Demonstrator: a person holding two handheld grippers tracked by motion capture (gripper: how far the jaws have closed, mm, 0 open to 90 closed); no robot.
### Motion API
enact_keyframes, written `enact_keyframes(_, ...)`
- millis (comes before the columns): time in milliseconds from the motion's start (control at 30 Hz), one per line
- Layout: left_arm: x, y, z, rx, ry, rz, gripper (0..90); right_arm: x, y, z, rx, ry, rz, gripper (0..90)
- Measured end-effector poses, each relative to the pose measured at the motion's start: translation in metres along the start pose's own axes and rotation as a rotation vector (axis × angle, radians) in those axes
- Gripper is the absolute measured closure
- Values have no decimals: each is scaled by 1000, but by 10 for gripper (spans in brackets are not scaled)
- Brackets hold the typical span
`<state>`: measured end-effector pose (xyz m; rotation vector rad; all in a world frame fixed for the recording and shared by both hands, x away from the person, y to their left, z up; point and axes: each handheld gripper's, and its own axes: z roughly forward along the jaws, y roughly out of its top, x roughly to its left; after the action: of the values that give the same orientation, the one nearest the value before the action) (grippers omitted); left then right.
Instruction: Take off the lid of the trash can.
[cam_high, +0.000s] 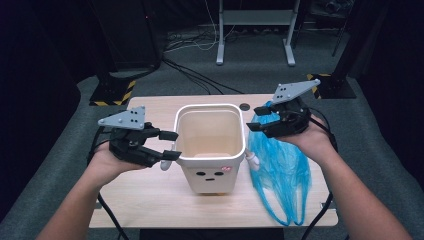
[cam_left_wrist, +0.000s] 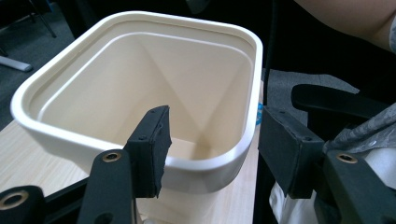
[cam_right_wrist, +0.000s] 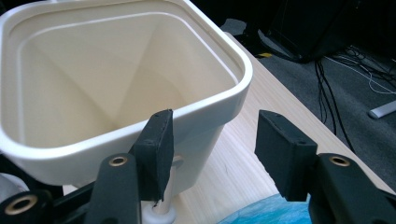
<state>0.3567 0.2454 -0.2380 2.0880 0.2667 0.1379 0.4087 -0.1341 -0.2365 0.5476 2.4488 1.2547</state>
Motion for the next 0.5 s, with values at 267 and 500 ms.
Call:
enact_keyframes(267, -1, 6, 13, 35, -30, 23, 436, -11, 13, 18, 24, 3, -17, 447)
enact_keyframes(500, -2, 11, 24, 68, -52, 33, 438, -23, 20, 25, 15, 22, 9, 461)
